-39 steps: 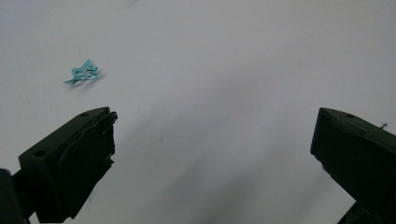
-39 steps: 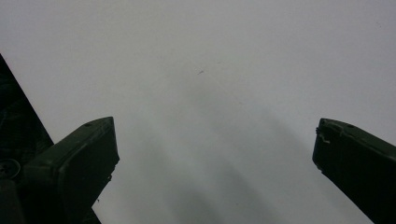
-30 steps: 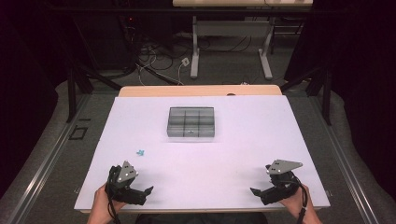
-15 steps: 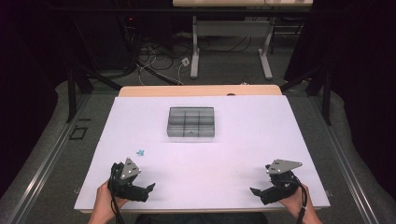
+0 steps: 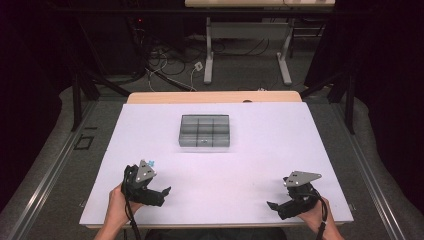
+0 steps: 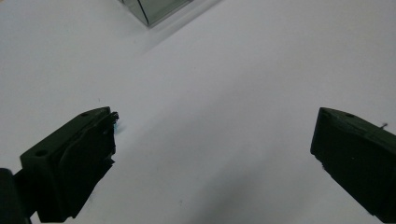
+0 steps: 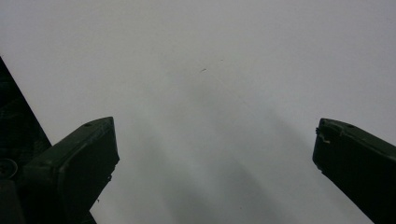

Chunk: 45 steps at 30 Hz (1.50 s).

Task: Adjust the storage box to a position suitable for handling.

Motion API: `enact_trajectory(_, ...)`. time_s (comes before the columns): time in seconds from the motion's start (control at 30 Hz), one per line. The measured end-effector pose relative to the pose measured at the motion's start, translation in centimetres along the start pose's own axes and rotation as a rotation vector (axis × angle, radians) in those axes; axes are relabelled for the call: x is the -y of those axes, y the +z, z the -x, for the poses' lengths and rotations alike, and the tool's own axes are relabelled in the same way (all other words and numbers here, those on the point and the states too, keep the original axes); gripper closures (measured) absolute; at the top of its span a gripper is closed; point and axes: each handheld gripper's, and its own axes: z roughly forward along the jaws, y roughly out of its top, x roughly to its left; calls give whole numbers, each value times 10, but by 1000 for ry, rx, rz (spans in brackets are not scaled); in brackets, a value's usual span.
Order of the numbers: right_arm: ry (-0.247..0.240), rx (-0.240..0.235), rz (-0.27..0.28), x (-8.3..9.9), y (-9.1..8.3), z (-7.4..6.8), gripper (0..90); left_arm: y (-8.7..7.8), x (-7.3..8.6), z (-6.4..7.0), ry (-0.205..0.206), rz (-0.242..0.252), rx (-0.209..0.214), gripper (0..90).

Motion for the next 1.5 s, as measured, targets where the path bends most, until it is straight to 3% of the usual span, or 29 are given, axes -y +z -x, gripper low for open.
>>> enact_trajectory(0.3,-7,-2,7,0,-1,0,0,14,-17,-9,-11,4,4,0)
enact_trajectory(0.67,-2,-5,-1,0,-1,0,0,38,-53,-29,-44,20,9,0)
enact_trajectory(0.9,-1,2,8,1,-2,1,0,49,-68,-45,-69,7,-30,7)
enact_trajectory(1.23,8,-2,7,1,-2,1,0,63,-83,-66,-119,9,-73,338)
enact_trajectory(1.27,7,0,7,1,-2,1,0,67,-85,-71,-139,25,-92,401)
enact_trajectory(1.33,8,1,15,1,-2,1,0,68,-85,-74,-151,23,-91,469)
enact_trajectory(1.37,8,1,15,1,-2,1,0,71,-86,-77,-170,39,-91,469)
enact_trajectory(1.4,6,-2,14,1,-2,1,0,74,-85,-81,-198,51,-84,516)
enact_trajectory(1.43,9,-5,15,1,-2,2,0,76,-85,-83,-208,58,-85,622)
enact_trajectory(1.47,9,-5,15,1,-2,2,0,79,-85,-84,-213,57,-87,622)
enact_trajectory(1.5,11,-4,13,1,-2,2,0,86,-86,-88,-216,45,-90,704)
